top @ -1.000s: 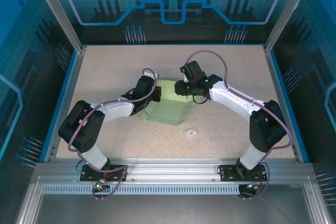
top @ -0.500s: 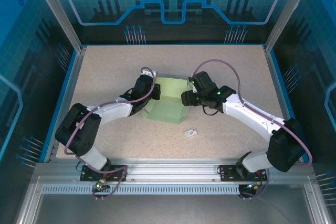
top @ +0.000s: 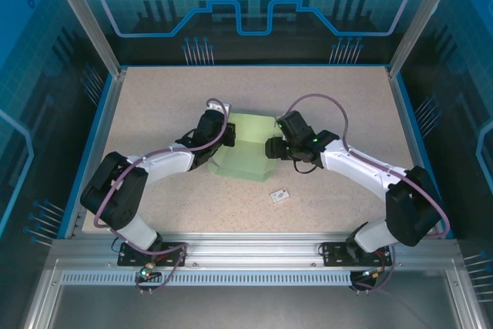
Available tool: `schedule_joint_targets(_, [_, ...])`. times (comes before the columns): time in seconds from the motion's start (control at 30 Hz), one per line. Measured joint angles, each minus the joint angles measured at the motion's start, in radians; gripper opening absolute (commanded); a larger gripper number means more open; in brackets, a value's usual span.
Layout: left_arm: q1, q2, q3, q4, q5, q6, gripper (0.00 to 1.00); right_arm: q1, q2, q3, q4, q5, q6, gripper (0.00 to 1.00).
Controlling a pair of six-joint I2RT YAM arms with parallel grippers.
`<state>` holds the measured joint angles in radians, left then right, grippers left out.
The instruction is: Fold the paper box
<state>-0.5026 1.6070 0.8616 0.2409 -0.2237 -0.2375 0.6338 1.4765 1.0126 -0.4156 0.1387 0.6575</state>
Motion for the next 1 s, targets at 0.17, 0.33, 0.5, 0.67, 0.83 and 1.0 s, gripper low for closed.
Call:
schedule_joint_targets(0.17, [0.0, -0.009, 0.0, 0.0, 0.0, 0.0, 0.01, -0.003, 0.018, -0.002, 0.047, -0.014, 0.017, 0.58])
schedule_joint_targets(0.33, [0.0, -0.012, 0.0, 0.001, 0.001, 0.0, 0.02, -0.006, 0.022, -0.001, 0.096, -0.016, 0.004, 0.55])
schedule_joint_targets(0.5, [0.0, -0.012, 0.0, 0.002, 0.008, 0.0, 0.02, -0.005, 0.063, 0.016, 0.12, -0.017, -0.044, 0.5])
schedule_joint_targets(0.67, [0.0, -0.012, 0.0, 0.001, 0.011, 0.0, 0.02, 0.014, 0.101, 0.038, 0.134, -0.02, -0.097, 0.46])
schedule_joint_targets(0.83, [0.0, -0.012, 0.0, 0.0, 0.011, 0.0, 0.02, 0.024, 0.111, 0.047, 0.125, -0.018, -0.155, 0.45])
schedule_joint_targets(1.0, [0.0, -0.012, 0.0, -0.002, 0.011, 0.0, 0.02, 0.024, 0.108, 0.05, 0.106, -0.016, -0.206, 0.5])
